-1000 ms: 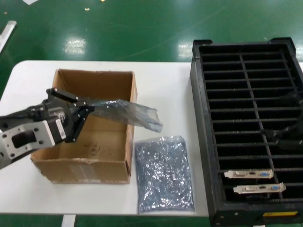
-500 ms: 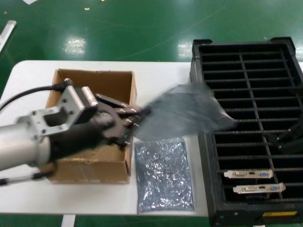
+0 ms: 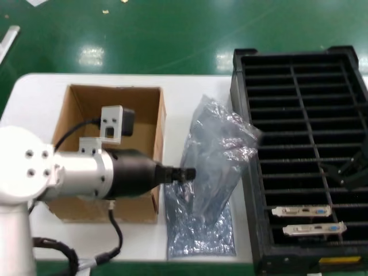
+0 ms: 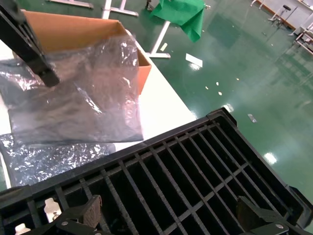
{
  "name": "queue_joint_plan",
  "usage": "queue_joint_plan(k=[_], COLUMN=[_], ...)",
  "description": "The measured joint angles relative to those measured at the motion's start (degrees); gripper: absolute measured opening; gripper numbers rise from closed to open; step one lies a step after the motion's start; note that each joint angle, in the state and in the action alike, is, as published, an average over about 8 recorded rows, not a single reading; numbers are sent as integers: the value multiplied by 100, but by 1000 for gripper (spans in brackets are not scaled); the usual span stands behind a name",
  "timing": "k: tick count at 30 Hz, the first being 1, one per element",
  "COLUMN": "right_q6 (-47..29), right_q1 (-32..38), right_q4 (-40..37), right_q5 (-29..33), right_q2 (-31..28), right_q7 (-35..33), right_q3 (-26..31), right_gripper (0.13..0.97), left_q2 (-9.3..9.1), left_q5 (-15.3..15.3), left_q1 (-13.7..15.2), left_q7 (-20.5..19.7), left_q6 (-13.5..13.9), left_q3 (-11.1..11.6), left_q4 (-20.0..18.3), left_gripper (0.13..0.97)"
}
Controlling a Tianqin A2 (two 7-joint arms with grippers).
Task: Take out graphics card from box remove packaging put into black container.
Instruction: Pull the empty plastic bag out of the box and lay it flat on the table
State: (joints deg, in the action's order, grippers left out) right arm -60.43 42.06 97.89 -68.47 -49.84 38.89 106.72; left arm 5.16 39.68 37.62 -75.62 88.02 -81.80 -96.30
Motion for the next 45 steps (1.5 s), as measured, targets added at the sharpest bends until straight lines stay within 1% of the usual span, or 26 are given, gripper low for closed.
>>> queue_joint_plan(k=[3, 5, 7, 10, 12, 14, 16, 19, 22, 27, 29, 30, 31, 34, 36, 38, 40, 42, 43, 45], right_q6=[0, 0, 0, 0, 0, 0, 0, 0, 0, 0, 0, 0, 0, 0, 9, 43, 104, 200, 260, 385], right_q1=[0, 0, 0, 0, 0, 0, 0, 0, 0, 0, 0, 0, 0, 0, -5, -29, -73, -140, -182, -269], right_q4=[0, 0, 0, 0, 0, 0, 0, 0, 0, 0, 0, 0, 0, 0, -1, -4, -11, -20, -26, -40], right_q5=[0, 0, 0, 0, 0, 0, 0, 0, 0, 0, 0, 0, 0, 0, -5, -24, -59, -114, -148, -220], right_q2=[0, 0, 0, 0, 0, 0, 0, 0, 0, 0, 0, 0, 0, 0, 5, 23, 57, 109, 141, 209], right_q7=[0, 0, 0, 0, 0, 0, 0, 0, 0, 0, 0, 0, 0, 0, -5, -26, -64, -125, -164, -246], right_q3=[0, 0, 0, 0, 0, 0, 0, 0, 0, 0, 0, 0, 0, 0, -2, -10, -26, -49, -64, -96], right_gripper=[940, 949, 957, 966, 966, 966, 966, 966, 966, 966, 966, 966, 966, 966, 966, 966, 966, 966, 966, 966], left_q2=[-186, -248, -287, -311, -306, -282, -243, -151, -20, 311, 473, 555, 631, 847, 950, 1009, 1039, 1040, 1036, 1035], left_q5=[-405, -561, -662, -740, -749, -732, -698, -616, -495, -206, -121, -102, -102, -181, -243, -259, -210, -108, -41, 98], left_q1=[225, 367, 501, 679, 775, 850, 901, 948, 994, 1091, 1116, 1122, 1121, 1088, 1050, 998, 935, 860, 815, 718], left_q7=[-606, -906, -1123, -1318, -1394, -1452, -1494, -1543, -1575, -1557, -1473, -1415, -1347, -1095, -938, -805, -678, -552, -480, -313], left_q6=[-91, -239, -417, -675, -809, -904, -960, -980, -945, -818, -841, -885, -953, -1269, -1487, -1661, -1793, -1900, -1959, -2100], left_q3=[-13, -82, -171, -312, -398, -479, -547, -623, -666, -694, -700, -698, -690, -637, -590, -557, -545, -553, -560, -572], left_q4=[477, 800, 1106, 1493, 1671, 1776, 1798, 1674, 1423, 870, 625, 497, 369, -35, -255, -387, -441, -425, -403, -374], left_gripper=[138, 141, 149, 159, 167, 178, 202, 238, 261, 362, 402, 422, 422, 422, 477, 531, 585, 639, 639, 683])
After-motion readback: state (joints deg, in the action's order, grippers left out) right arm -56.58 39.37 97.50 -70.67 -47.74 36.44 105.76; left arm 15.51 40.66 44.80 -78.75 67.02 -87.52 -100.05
